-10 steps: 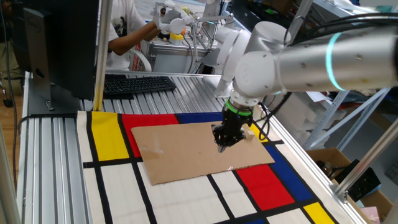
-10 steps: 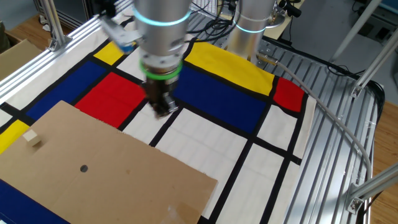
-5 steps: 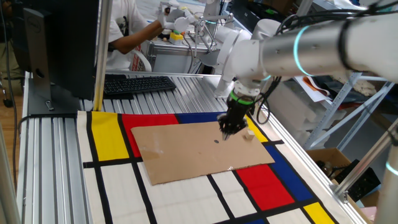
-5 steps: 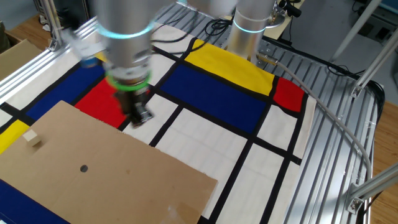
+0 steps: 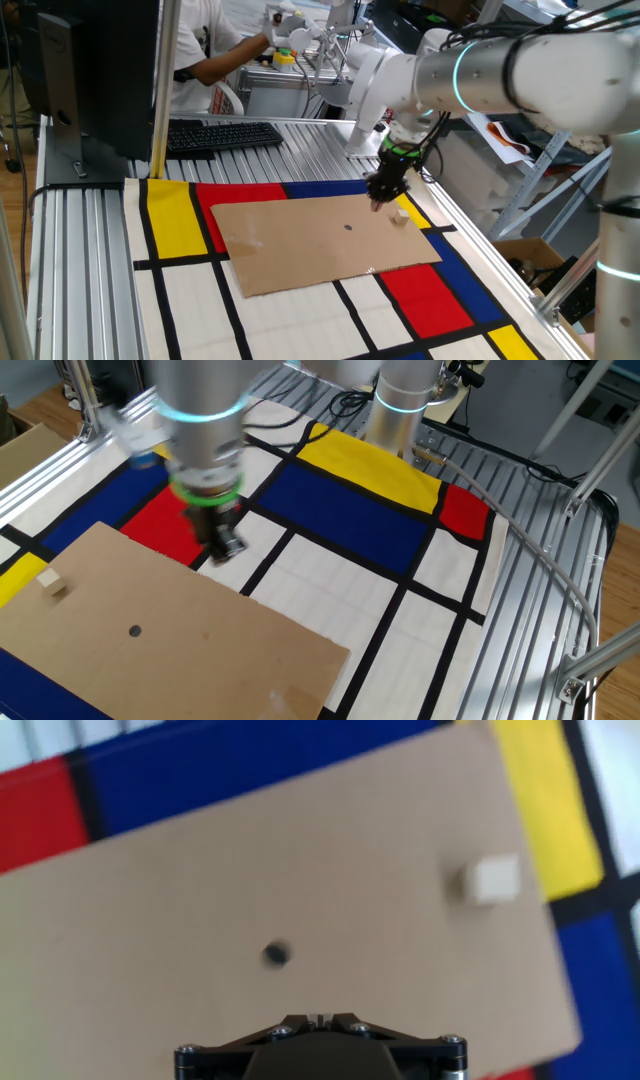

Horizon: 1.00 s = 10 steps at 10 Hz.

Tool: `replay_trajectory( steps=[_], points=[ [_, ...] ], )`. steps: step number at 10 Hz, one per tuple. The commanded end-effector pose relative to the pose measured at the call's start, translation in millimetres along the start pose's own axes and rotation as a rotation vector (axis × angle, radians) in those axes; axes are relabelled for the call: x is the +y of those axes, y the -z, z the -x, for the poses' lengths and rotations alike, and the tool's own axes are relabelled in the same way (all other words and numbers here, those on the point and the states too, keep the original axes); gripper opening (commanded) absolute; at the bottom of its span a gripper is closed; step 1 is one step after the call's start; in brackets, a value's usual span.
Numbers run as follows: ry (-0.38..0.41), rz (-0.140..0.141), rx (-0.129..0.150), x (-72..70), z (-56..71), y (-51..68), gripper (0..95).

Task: Grab the block and place it at the designated location

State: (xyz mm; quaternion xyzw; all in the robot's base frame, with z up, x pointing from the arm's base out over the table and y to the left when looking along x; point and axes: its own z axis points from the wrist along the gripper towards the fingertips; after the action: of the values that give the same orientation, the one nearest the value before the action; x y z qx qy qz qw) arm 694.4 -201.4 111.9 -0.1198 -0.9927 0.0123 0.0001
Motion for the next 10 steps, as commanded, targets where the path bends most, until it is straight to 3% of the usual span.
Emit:
replay_trajectory(
  steps=[1,4,10],
  points=[
    [0.032,-0.024,-0.011,-42.6,32.9,-12.6,0.0],
    [0.054,-0.03,-0.012,-71.5,50.3,-27.4,0.0],
    [0.078,-0.056,-0.017,-89.2,66.9,-27.5,0.0]
  ],
)
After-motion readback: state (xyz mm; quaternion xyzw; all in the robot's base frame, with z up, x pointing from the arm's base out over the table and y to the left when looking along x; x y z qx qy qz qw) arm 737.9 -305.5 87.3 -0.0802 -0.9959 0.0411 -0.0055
